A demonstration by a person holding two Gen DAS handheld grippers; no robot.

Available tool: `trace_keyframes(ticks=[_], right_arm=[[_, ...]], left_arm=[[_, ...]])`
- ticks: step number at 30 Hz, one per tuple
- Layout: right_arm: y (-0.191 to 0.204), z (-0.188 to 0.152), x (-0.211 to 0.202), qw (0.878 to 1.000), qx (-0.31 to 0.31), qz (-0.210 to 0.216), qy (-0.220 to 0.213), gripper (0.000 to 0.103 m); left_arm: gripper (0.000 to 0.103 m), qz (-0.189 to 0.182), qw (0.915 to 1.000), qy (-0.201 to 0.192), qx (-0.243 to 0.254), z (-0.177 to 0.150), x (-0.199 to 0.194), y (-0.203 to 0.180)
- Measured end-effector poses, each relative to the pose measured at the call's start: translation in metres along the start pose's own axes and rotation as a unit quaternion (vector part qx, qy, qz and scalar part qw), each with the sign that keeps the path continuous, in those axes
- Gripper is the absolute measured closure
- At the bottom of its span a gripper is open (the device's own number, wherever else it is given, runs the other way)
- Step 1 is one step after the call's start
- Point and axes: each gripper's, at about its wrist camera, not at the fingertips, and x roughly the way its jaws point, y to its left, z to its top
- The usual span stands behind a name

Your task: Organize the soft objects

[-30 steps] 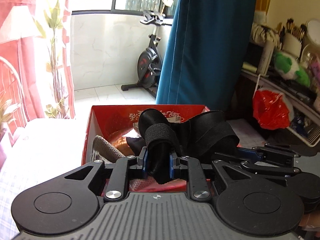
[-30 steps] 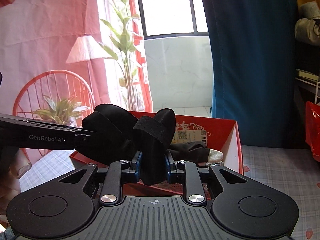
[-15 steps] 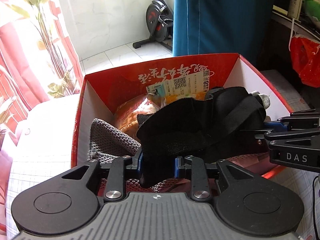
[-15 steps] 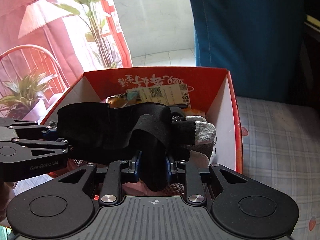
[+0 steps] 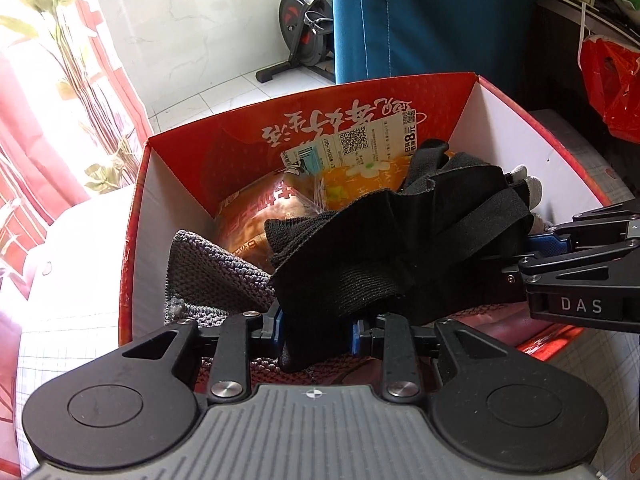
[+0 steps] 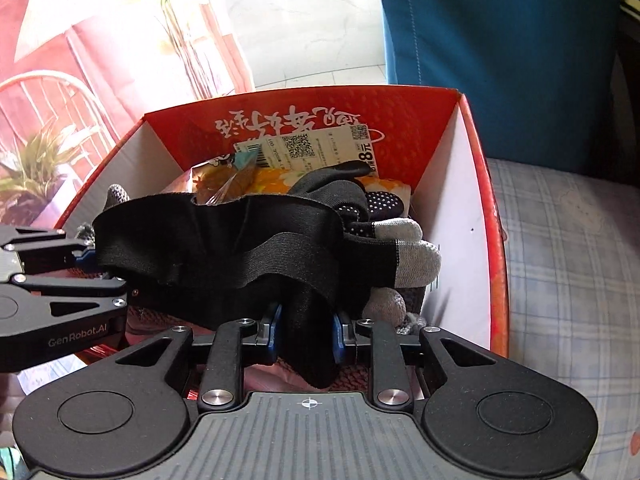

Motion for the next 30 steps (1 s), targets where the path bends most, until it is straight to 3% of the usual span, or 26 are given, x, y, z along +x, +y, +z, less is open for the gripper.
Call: trace_keyframes(ticks=[5,7,8,10,12,15,17,19,22,26,30], right_arm=[[0.008,-0.004,-0.008,1.000,0.004,-0.013,-0.018,0.077],[0.013,-0.003,-0.015,1.000,0.000,-0.013,-0.024,0.074],[0.014,-0.002,-0.019,1.000,-0.003,-0.015,-0.026,0.072],[0.018,0.000,-0.029,0.999,-0.009,-0.022,-0.036,0.058],[0.021,0.002,-0.040,0.998,-0.018,-0.025,-0.052,0.050],[0.026,0.001,-0.055,0.997,-0.030,-0.024,-0.064,0.035],[0.031,-0.001,-0.064,0.996,-0.046,-0.024,-0.069,0.027],[0.037,-0.003,-0.076,0.994,-0.062,-0.027,-0.081,0.010],[0.042,-0.007,-0.095,0.991,-0.070,-0.029,-0.106,0.000],[0.048,-0.011,-0.122,0.989,-0.058,-0.024,-0.137,0.000],[0.056,-0.016,-0.154,0.982,-0.051,-0.038,-0.178,0.000]], left_arm=[[0.063,-0.001,0.9998,-0.015,-0.010,-0.004,-0.012,0.004],[0.049,0.006,0.9996,-0.026,-0.009,-0.006,-0.022,0.008],[0.037,0.009,0.9993,-0.033,-0.014,-0.007,-0.027,0.011],[0.029,0.001,0.9983,-0.051,-0.027,-0.009,-0.039,0.017],[0.023,-0.003,0.9969,-0.067,-0.039,-0.011,-0.052,0.023],[0.006,-0.006,0.9934,-0.102,-0.050,-0.017,-0.072,0.028],[0.003,-0.004,0.9909,-0.123,-0.053,-0.020,-0.087,0.030],[0.000,0.012,0.9898,-0.132,-0.052,-0.021,-0.098,0.029],[0.000,0.040,0.9875,-0.147,-0.041,-0.023,-0.118,0.024],[0.000,0.087,0.9795,-0.180,-0.023,-0.030,-0.148,0.013],[0.000,0.071,0.9746,-0.209,-0.038,-0.038,-0.184,0.014]])
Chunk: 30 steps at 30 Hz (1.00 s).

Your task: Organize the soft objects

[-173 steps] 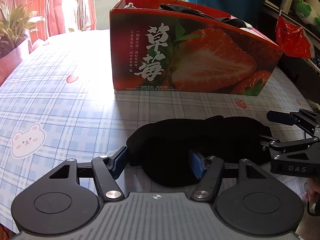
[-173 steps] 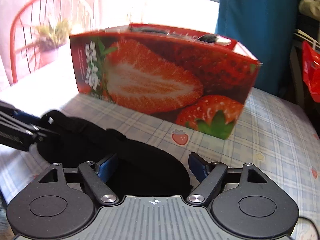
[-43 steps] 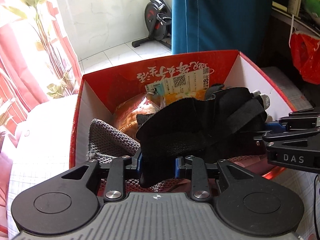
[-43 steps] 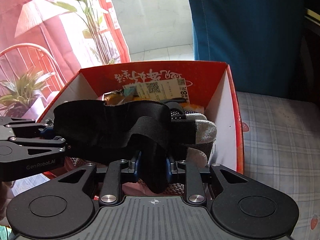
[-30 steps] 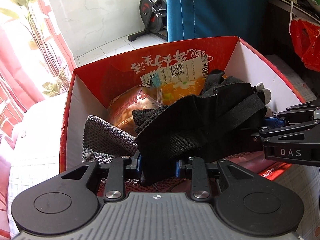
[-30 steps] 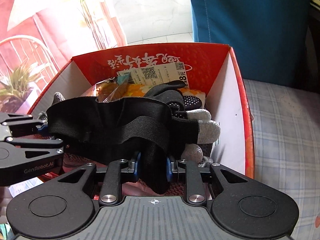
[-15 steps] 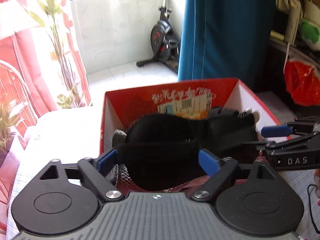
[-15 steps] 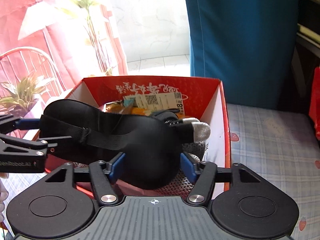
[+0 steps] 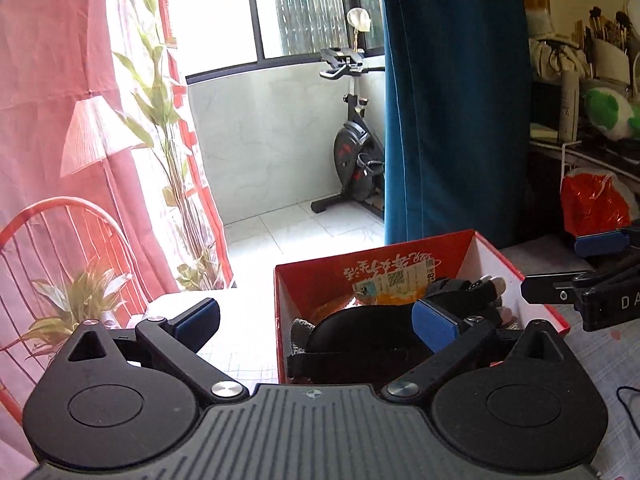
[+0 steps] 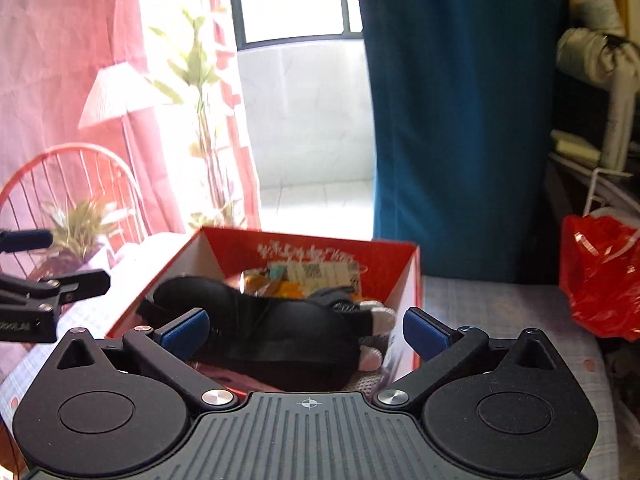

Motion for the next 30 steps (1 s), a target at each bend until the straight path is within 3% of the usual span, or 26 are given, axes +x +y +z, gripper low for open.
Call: trace_keyframes(ticks=[6,16,22,30], right_arm=[[0.005,0.013,-0.056,0.998,0.021,-0.021,-0.047,0.000],[0.030,0.005,-0.150,0.992,0.020,-0.035,-0.119,0.000],[0.043,0.003,-0.184,0.991,0.021,-0.028,-0.132,0.000],[0.053,-0.001,-0.196,0.990,0.011,-0.036,-0.134,0.000]], left_arm=[[0.000,-0.030,0.9981,-0.026,-0.046,0.015,-0.063,0.008],[0.000,-0.002,0.9957,-0.081,-0.046,0.019,-0.151,-0.011],[0.000,0.046,0.9933,-0.097,-0.042,0.013,-0.172,-0.017],[0.000,0.059,0.9923,-0.097,-0.049,0.011,-0.177,-0.010]])
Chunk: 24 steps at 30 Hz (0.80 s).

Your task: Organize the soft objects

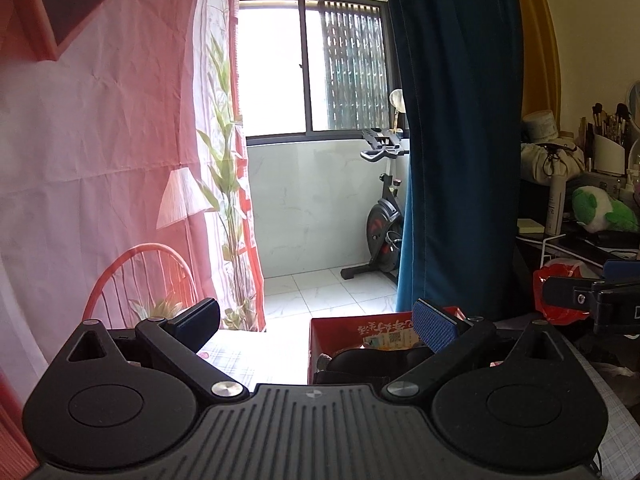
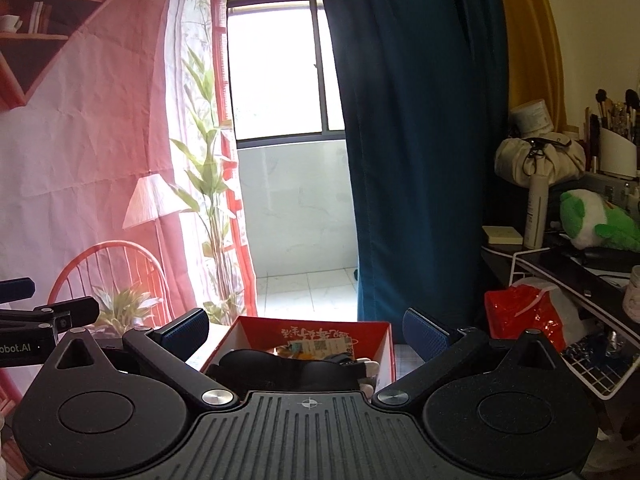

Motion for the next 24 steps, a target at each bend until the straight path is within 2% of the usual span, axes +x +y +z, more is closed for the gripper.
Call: trace_keyframes(ticks=[24], right_arm=[[0.0027,-0.0013,-0.0038,1.000,-0.002,-0.013,-0.004,0.000]], left_arm=[[0.000,-0.009,0.9999,0.012,0.000,-0.0030,-0.0006,0.0029]])
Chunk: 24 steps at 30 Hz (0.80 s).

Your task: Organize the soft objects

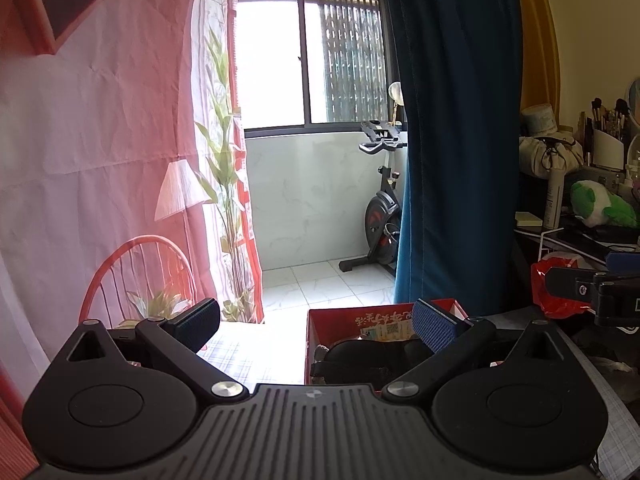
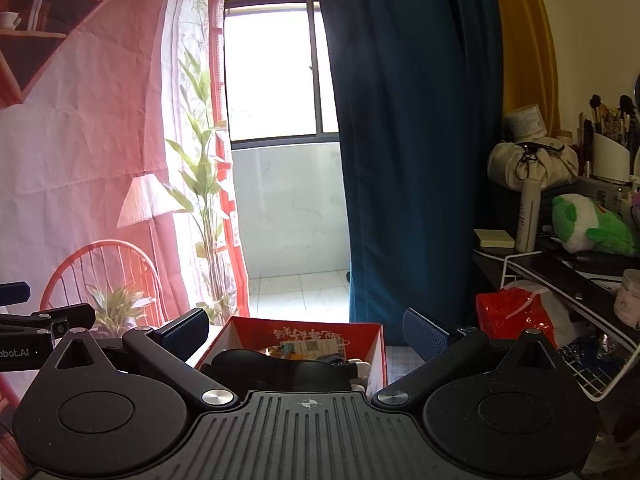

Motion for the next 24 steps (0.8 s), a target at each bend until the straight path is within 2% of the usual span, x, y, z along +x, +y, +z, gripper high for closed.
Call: trace_keyframes(ticks=[24], right_arm=[[-0.0029,0.0026,-0.0034,1.000,-0.001,-0.003,-0.002,0.000]], left_arm=[[0.000,-0.001,1.0000,-0.006,-0.006,0.0026,-0.0039,0.0060]])
